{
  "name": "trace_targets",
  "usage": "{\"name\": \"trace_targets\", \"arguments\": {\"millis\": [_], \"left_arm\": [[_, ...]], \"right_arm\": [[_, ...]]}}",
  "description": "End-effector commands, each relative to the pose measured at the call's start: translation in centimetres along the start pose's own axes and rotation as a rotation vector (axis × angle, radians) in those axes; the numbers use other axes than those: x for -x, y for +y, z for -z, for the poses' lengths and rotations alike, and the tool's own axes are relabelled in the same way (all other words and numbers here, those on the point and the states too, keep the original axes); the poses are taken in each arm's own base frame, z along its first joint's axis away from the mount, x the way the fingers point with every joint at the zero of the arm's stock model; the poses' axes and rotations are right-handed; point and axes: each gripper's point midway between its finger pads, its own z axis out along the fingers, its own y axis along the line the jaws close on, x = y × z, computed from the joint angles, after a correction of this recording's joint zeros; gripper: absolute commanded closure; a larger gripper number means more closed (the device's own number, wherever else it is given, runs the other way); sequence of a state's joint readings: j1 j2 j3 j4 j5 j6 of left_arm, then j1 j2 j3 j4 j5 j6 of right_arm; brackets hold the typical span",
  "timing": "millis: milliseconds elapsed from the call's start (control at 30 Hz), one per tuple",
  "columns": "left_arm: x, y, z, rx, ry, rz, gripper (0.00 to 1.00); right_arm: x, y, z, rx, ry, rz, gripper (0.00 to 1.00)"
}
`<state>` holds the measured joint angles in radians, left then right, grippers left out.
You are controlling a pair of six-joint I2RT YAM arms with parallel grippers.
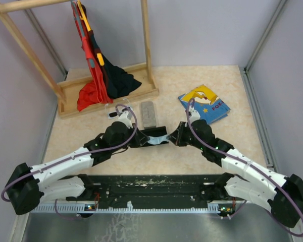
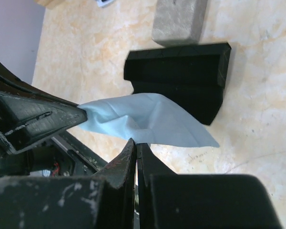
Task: Organize the sunglasses
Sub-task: Adjust the glasses cleaning cloth at the center of the board.
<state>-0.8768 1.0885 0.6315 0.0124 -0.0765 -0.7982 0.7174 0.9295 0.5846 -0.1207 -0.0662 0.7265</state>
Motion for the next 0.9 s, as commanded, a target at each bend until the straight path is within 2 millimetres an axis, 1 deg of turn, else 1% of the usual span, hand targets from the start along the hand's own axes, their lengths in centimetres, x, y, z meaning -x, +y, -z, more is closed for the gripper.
{"name": "trace_targets", "arguments": {"millis": [0, 67, 133, 200, 300, 400, 500, 633, 867], "left_arm": [[-3.4, 1.6, 0.9, -0.045, 0.084, -0.017, 0.99], [-5.5, 2.5, 1.2, -0.063, 0.127, 0.011, 0.99], [-7.7, 3.9, 1.5, -0.060, 0.165, 0.032, 0.99], [-9.6, 5.3, 1.7, -0.044, 0.199, 0.049, 0.99], [-11.9, 6.7, 2.2, -0.030, 0.239, 0.071, 0.99], [-13.0, 7.0, 2.4, -0.035, 0.260, 0.079, 0.99], [-13.6, 6.7, 2.4, -0.037, 0.273, 0.070, 0.99], [-14.5, 6.2, 2.3, -0.029, 0.297, 0.070, 0.99], [-16.2, 7.0, 2.9, 0.032, 0.315, 0.108, 0.99]], "right_arm": [[-2.6, -1.3, 0.0, 0.042, 0.025, -0.021, 1.00], [-5.0, -2.1, 0.0, 0.068, 0.067, -0.067, 1.00], [-7.1, -3.3, 0.0, 0.068, 0.106, -0.099, 1.00], [-8.7, -4.2, 0.1, 0.061, 0.141, -0.120, 1.00], [-10.1, -4.9, 0.4, 0.060, 0.169, -0.142, 1.00], [-10.5, -5.0, 0.7, 0.065, 0.175, -0.154, 1.00], [-10.8, -4.8, 0.7, 0.075, 0.192, -0.160, 1.00], [-11.8, -4.9, 0.8, 0.066, 0.235, -0.160, 1.00], [-13.8, -7.0, 1.4, -0.029, 0.274, -0.170, 1.00]]}}
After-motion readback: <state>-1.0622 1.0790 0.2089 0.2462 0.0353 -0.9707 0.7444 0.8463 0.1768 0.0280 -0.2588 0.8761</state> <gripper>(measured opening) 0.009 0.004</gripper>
